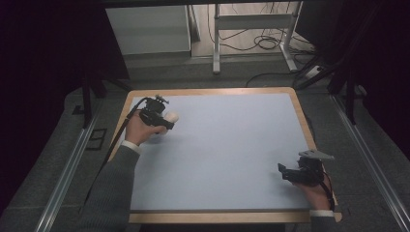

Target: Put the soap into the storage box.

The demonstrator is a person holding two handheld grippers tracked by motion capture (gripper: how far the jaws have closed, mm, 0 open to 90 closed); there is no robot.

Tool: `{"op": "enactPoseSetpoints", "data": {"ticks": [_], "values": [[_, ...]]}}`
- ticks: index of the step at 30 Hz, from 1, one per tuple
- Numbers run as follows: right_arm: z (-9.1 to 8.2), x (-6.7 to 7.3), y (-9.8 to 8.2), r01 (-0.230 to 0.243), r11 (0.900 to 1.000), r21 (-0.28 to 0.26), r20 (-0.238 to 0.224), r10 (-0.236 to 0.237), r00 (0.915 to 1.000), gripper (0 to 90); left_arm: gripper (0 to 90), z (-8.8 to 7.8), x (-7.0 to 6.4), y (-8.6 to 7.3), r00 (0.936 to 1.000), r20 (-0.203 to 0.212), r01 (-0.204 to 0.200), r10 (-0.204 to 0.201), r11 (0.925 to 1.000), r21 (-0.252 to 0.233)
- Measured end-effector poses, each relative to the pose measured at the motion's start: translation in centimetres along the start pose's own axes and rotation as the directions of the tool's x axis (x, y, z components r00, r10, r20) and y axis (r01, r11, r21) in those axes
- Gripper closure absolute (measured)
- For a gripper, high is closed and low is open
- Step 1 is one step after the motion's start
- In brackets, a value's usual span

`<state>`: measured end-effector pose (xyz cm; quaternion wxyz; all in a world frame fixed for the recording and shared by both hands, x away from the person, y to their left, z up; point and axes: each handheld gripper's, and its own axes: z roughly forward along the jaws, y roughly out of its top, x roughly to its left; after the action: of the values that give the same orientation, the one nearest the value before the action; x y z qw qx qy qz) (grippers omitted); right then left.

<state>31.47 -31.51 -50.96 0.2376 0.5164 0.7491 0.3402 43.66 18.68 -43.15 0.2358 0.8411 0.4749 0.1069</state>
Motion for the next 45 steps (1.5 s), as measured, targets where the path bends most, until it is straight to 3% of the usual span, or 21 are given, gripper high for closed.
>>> {"op": "enactPoseSetpoints", "data": {"ticks": [11, 28, 45], "values": [[0.1, 0.1, 0.0, 0.002, 1.0, 0.002, -0.002, -0.002, 1.0, 8.1, 49.6, 0.3, 1.1, 0.4, 0.9995, -0.017, 0.026, -0.026, 0.9996, 0.004], [0.1, 0.0, 0.0, 0.003, 1.0, 0.004, 0.0, -0.003, 1.0, 8.1, 49.7, 0.8, 3.2, 0.5, 0.9937, -0.035, 0.107, -0.107, 0.9943, -0.003], [0.1, -0.1, -0.1, 0.005, 1.0, 0.005, 0.001, -0.005, 1.0, 8.1, 49.6, 1.9, 5.4, -0.6, 0.9796, -0.07, 0.19, -0.189, 0.9816, 0.015]]}}
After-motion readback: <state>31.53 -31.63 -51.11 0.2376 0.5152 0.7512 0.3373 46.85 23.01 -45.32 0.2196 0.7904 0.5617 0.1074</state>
